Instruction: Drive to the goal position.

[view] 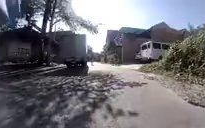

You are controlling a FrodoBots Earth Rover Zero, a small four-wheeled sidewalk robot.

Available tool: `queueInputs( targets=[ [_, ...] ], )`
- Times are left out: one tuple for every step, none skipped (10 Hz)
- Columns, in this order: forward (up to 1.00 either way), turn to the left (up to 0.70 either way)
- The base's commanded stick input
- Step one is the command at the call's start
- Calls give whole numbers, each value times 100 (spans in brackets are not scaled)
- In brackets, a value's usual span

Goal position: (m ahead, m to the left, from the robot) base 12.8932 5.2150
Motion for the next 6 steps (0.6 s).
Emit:
queueInputs(
  targets=[
    [70, 0],
    [70, 0],
    [70, 0],
    [70, 0],
    [70, 0],
    [70, 0]
  ],
)
